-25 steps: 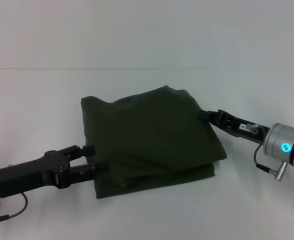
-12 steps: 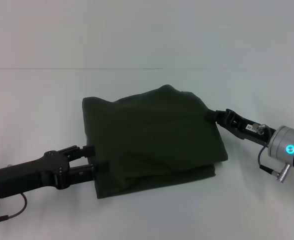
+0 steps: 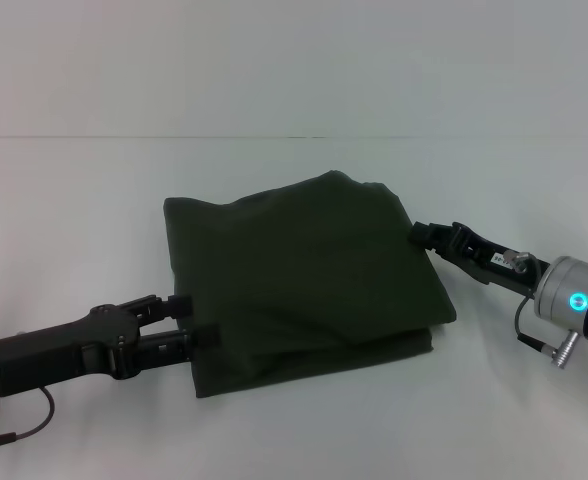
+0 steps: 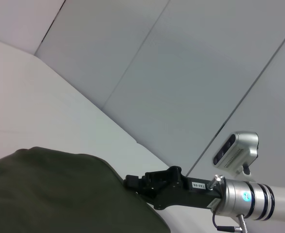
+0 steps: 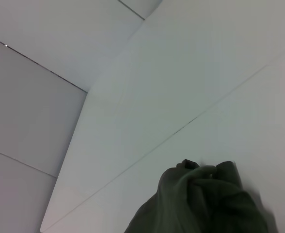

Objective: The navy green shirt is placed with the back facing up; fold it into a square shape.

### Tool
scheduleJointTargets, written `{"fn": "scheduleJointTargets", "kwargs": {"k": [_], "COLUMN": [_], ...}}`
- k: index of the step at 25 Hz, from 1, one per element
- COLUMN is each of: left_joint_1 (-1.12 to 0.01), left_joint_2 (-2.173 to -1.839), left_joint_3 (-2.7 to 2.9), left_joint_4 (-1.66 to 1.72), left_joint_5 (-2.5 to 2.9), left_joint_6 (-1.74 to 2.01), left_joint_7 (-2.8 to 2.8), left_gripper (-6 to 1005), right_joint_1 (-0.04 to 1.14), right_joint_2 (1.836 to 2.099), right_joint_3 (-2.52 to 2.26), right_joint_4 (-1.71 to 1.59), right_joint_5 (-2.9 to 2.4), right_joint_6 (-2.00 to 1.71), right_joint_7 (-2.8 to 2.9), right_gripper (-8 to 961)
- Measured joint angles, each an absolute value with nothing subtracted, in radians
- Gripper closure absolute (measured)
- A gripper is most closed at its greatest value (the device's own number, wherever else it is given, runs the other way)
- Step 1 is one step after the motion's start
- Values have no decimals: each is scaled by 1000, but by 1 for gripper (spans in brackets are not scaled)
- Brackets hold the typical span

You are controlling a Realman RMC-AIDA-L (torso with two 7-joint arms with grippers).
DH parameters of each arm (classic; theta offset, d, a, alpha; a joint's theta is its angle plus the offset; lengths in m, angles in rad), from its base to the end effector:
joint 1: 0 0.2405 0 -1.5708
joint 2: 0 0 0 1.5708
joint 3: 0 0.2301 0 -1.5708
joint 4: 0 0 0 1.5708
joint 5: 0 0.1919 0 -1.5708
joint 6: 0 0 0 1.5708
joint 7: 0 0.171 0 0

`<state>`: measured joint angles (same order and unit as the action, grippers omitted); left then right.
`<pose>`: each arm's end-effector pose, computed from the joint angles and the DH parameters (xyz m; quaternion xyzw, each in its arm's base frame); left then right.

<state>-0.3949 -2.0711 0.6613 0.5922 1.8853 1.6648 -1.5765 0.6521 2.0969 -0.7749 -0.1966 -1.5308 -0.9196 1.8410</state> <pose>-0.2413 0.2752 -0.0035 -0.8657 -0.3671 -0.3284 0.0887 0.2510 0.3693 -0.0633 -0.6670 0.6301 0.3368 0.2113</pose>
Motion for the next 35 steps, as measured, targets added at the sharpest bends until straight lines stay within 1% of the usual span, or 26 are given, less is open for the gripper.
{"fn": "scheduleJointTargets", "kwargs": {"k": [5,8,13,19,25,29,35], "left_joint_1": [-398,-407,-428,-474,-536,-547,-559], "left_joint_2": [-2064,-2056,-2047,-2040,-2036,-2034,-2033], "left_joint_3": [660,660,661,714,731,732,734], "left_joint_4": [592,593,593,551,491,493,498], "left_joint_5": [1885,1886,1886,1900,1974,1992,2033], "left_joint_6": [1678,1680,1589,1387,1263,1236,1184], "left_joint_7": [-1656,-1772,-2015,-2224,-2319,-2327,-2326], "left_gripper": [108,108,108,109,109,108,108], "right_joint_1": [631,593,505,421,369,338,322], "right_joint_2": [2094,2091,2087,2077,2073,2079,2082], "right_joint_3": [-762,-723,-703,-712,-713,-712,-712], "right_joint_4": [-207,-233,-281,-316,-318,-319,-319], "right_joint_5": [-1531,-1531,-1534,-1654,-1821,-1870,-1878], "right_joint_6": [-951,-1074,-1271,-1453,-1569,-1589,-1596], "right_joint_7": [1815,1707,1493,1262,1047,928,879], "right_gripper": [856,647,401,195,80,3,8]}}
